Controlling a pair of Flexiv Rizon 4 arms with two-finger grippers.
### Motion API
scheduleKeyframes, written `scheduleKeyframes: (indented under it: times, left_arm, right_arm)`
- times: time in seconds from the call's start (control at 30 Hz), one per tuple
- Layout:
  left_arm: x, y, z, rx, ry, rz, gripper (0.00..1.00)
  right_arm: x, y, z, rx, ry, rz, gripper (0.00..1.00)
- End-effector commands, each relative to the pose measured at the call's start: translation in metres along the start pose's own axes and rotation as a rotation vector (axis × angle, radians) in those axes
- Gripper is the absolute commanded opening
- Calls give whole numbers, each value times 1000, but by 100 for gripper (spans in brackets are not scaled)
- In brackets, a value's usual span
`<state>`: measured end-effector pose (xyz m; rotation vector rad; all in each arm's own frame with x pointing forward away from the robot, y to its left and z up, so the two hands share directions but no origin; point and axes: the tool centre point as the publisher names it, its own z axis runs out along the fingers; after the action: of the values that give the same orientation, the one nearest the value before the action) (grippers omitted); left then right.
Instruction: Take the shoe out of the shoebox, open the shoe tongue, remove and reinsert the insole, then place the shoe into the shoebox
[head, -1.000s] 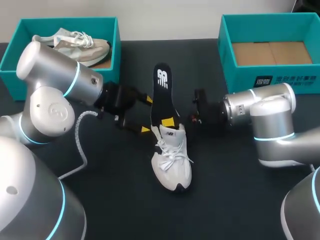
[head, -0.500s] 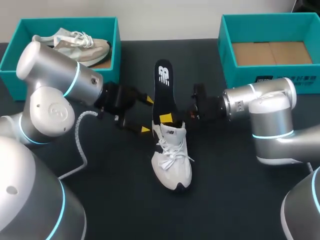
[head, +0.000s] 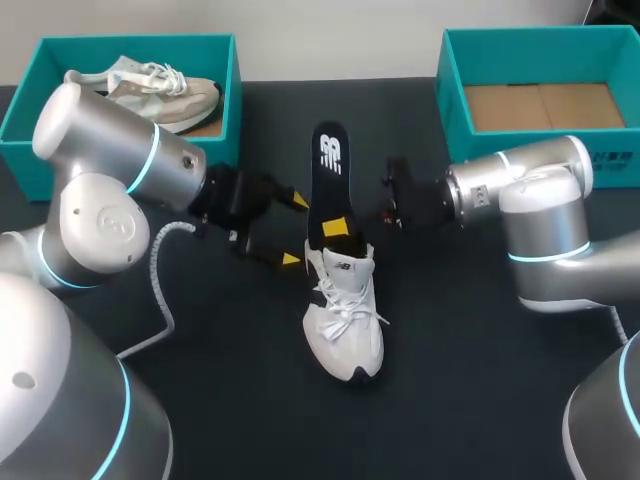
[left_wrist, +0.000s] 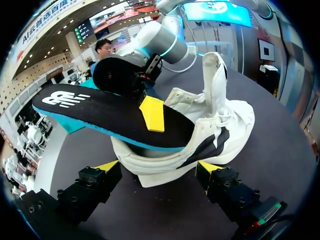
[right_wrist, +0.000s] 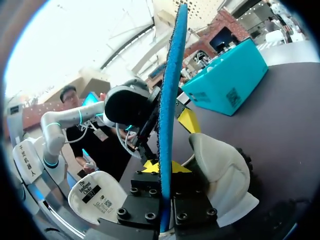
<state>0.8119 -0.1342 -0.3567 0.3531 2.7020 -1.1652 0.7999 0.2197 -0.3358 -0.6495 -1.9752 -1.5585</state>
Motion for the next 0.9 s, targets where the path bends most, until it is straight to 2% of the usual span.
scheduleKeyframes:
  times: [0.03, 0.27, 0.4, 0.47, 0.53, 0.6, 0.9]
  left_arm:
    - [1, 0, 0, -2, -1, 1, 100]
    - [1, 0, 0, -2, -1, 1, 100]
    - [1, 0, 0, -2, -1, 1, 100]
    - [1, 0, 0, -2, -1, 1, 100]
    - [1, 0, 0, -2, -1, 1, 100]
    - [1, 0, 0, -2, -1, 1, 100]
    - [1, 0, 0, -2, -1, 1, 100]
  right_arm:
    - [0, -12, 4, 13, 2, 25, 0]
    - [6, -39, 11, 20, 10, 93, 0]
    - [10, -46, 12, 12, 6, 111, 0]
    - [12, -43, 10, 3, -5, 102, 0]
    - [12, -37, 7, 4, -16, 82, 20]
    - [12, -27, 5, 11, -25, 58, 35]
    - [2, 4, 1, 32, -33, -15, 31]
